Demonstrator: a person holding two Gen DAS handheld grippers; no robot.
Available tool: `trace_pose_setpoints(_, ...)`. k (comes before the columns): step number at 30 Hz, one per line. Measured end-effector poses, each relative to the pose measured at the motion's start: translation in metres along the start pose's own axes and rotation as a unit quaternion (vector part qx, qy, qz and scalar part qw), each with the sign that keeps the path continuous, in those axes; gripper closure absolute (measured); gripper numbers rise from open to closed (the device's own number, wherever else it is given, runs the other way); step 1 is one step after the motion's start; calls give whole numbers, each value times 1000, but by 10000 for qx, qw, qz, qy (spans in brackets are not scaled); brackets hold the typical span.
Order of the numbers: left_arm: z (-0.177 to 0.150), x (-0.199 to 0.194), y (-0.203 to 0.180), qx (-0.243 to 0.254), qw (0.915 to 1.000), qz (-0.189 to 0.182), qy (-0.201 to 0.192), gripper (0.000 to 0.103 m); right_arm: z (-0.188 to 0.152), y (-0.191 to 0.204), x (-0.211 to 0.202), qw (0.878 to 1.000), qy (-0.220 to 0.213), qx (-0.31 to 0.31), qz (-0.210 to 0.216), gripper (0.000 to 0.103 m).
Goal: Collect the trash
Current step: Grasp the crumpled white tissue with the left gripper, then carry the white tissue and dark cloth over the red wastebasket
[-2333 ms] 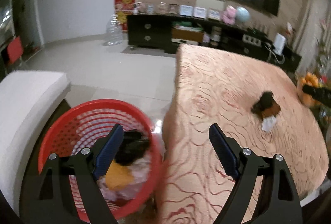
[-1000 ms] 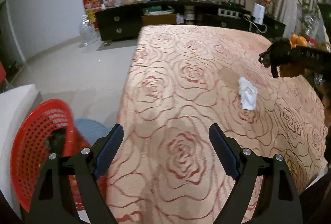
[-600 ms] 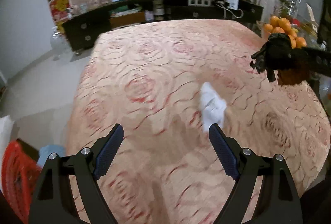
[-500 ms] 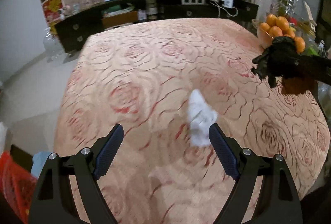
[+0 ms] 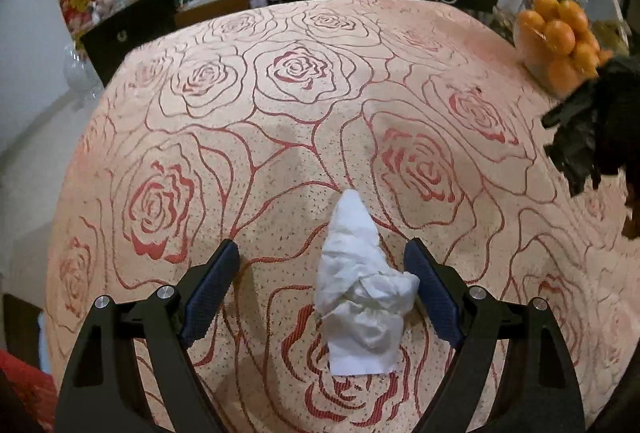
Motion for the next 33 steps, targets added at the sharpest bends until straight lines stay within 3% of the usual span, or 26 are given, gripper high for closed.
trace_pose_setpoints(9,-1,3,3,-74,10000,11,30,12,0,3,3,10000,69,-5,58,58)
trace_pose_setpoints(15,-1,5,-1,-20,10000,51,61,13,0,2,2,10000,74,4,53,58)
trace_pose_setpoints(18,-5,0,-5,95,9999,-1,-70,23,0,3,1,10000,79,5,42,58)
trace_pose_setpoints(20,-7,-3,-9,194,9997,-55,-130,44,0,2,1,10000,80,2,42,58)
trace_pose_setpoints(23,-7,-7,-14,287,9994,-139,-153,63,-1,4,4,9999,106,-10,29,58)
trace_pose_setpoints(33,-5,-37,4,153,9988,-69,-452,65,2,11,3,9999,-31,-77,106,58)
Point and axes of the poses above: each gripper's, at about its wrist camera, not at the fingertips, and x roughly the way its jaws point, y to its left, z to its top, the point moved 2 cm from there along x, roughly the way its jaws point, and after that the axes turned 15 degrees about -z, right-handed, at the moved point
